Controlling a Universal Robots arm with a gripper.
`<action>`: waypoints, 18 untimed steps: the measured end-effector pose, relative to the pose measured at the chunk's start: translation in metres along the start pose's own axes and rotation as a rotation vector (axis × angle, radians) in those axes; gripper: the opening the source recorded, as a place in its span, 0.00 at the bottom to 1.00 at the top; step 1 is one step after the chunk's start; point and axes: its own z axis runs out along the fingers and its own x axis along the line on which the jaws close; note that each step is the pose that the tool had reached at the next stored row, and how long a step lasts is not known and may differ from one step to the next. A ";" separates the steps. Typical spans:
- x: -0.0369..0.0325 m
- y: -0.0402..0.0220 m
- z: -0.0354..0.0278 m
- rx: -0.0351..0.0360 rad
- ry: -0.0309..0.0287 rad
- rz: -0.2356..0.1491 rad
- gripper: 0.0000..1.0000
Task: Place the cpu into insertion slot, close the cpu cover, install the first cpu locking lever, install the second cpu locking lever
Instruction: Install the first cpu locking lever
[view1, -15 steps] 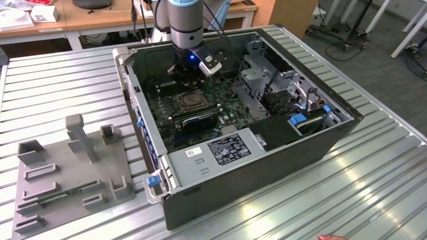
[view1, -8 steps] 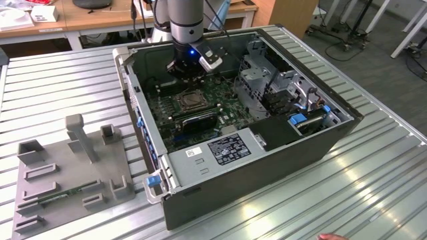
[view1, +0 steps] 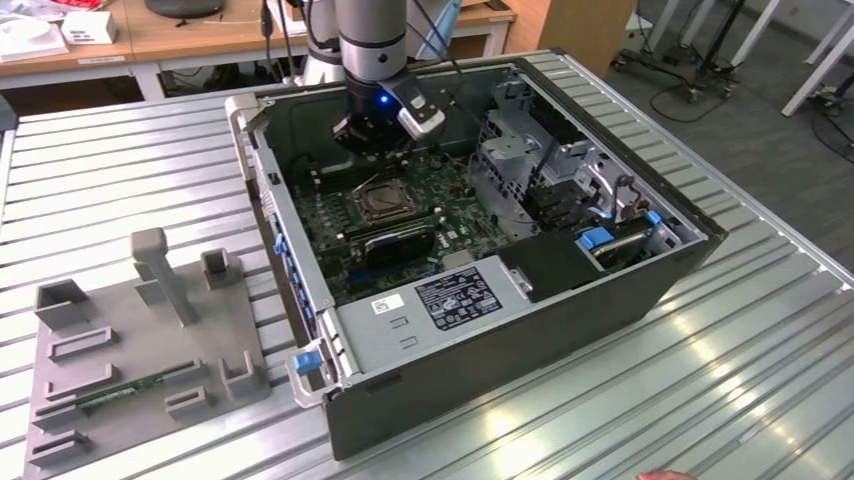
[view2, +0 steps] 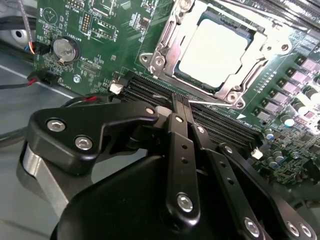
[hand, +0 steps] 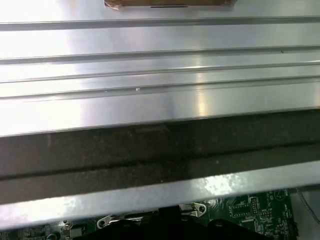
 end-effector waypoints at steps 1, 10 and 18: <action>0.0001 0.0009 0.0001 -0.0002 -0.0004 0.000 0.11; 0.0005 0.0035 0.0004 -0.0004 -0.0022 0.000 0.11; 0.0014 0.0026 0.0085 -0.0009 -0.0070 -0.001 0.11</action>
